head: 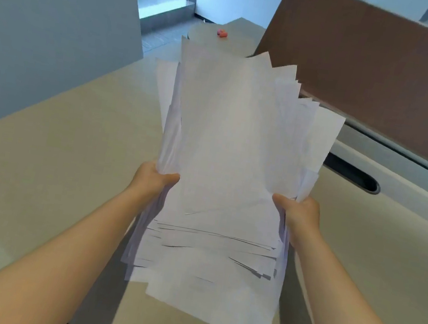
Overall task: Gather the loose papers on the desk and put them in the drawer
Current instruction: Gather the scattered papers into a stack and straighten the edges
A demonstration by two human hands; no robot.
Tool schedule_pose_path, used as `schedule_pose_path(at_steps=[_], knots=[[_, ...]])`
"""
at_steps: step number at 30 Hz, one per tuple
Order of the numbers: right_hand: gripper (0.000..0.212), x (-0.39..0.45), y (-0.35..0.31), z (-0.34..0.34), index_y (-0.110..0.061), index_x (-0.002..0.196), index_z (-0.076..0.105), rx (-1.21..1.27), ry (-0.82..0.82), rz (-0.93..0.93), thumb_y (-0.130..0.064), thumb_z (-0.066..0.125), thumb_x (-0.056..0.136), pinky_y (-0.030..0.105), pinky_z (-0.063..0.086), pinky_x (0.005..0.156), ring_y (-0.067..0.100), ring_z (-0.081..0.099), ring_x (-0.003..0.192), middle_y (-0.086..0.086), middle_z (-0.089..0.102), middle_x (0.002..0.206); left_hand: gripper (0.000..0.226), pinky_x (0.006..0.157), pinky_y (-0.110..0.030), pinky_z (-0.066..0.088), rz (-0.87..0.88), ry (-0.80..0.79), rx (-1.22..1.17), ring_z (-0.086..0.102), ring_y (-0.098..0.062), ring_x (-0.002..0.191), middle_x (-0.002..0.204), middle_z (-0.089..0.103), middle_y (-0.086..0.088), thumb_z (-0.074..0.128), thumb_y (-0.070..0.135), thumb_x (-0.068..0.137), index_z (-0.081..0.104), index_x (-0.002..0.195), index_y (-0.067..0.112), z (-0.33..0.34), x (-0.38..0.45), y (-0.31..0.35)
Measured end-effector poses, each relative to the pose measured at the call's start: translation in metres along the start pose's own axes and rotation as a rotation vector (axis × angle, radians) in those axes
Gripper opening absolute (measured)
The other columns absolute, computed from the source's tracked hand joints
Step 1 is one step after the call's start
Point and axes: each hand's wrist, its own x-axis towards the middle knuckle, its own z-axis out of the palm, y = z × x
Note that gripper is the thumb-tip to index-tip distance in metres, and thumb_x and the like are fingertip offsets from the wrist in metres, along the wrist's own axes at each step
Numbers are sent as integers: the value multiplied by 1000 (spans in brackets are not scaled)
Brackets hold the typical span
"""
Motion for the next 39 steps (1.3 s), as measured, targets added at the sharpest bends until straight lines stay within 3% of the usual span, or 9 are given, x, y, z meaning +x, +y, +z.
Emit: schedule_pose_path(at_steps=[7, 10, 14, 19, 26, 31, 34, 36, 39], knots=[[38, -33, -70, -25, 5, 117, 55, 164, 21, -214, -2, 63, 80, 27, 40, 81, 23, 53, 90, 9, 57, 99, 29, 43, 1, 42, 313, 128, -230, 51, -11, 65, 95, 58, -7, 58, 0, 83, 58, 112, -7, -7, -38, 72], [35, -47, -100, -33, 5, 115, 56, 267, 18, -317, -3, 62, 82, 18, 46, 64, 20, 54, 85, 7, 55, 98, 33, 50, -5, 47, 470, 162, -278, 55, -13, 71, 95, 59, -5, 61, 2, 82, 58, 113, -9, -12, -56, 105], [9, -51, -114, -45, -7, 72, 62, 309, -8, -360, -3, 68, 77, 16, 48, 50, 16, 55, 64, -2, 65, 69, 31, 50, -4, 50, 587, 73, -302, 64, 3, 57, 79, 61, 9, 67, -3, 75, 59, 104, 7, -21, -72, 124], [27, -48, -87, -49, 3, 103, 62, 221, -111, -257, 0, 67, 77, 20, 52, 59, 23, 58, 80, 6, 62, 93, 30, 55, -2, 48, 482, 10, -275, 61, 0, 70, 85, 63, 8, 67, -9, 73, 61, 96, 9, -6, -76, 93], [40, -32, -70, -45, 8, 118, 52, 215, -64, -216, 4, 61, 80, 33, 41, 82, 29, 54, 97, 9, 54, 101, 39, 86, -32, 40, 309, 118, -429, 54, -23, 100, 106, 57, -11, 57, -8, 81, 54, 120, -11, 11, -62, 83], [35, -29, -82, -52, 3, 109, 57, 292, -22, -257, 3, 66, 76, 31, 48, 70, 28, 58, 78, 9, 62, 92, 48, 102, -43, 43, 389, 125, -462, 56, -32, 108, 119, 59, -18, 60, -11, 76, 51, 124, -9, -4, -53, 96], [24, -27, -88, -56, -7, 91, 62, 271, -125, -341, 7, 67, 72, 16, 51, 56, 13, 59, 68, -1, 62, 77, 49, 86, -32, 51, 418, 40, -402, 62, -21, 92, 99, 67, -5, 68, -9, 68, 58, 116, -1, -14, -51, 103], [25, -23, -84, -56, -12, 81, 62, 252, -191, -354, 10, 66, 71, 21, 52, 64, 15, 60, 73, 0, 63, 79, 44, 73, -21, 55, 391, -25, -390, 69, -7, 76, 75, 75, 11, 74, -1, 56, 64, 97, 9, -16, -50, 101], [34, -18, -79, -48, -19, 73, 60, 196, -269, -351, 15, 63, 71, 25, 50, 68, 16, 59, 74, 1, 63, 78, 42, 90, -36, 50, 311, -70, -378, 65, -19, 89, 80, 71, 6, 73, -2, 63, 64, 102, 7, -14, -46, 95]])
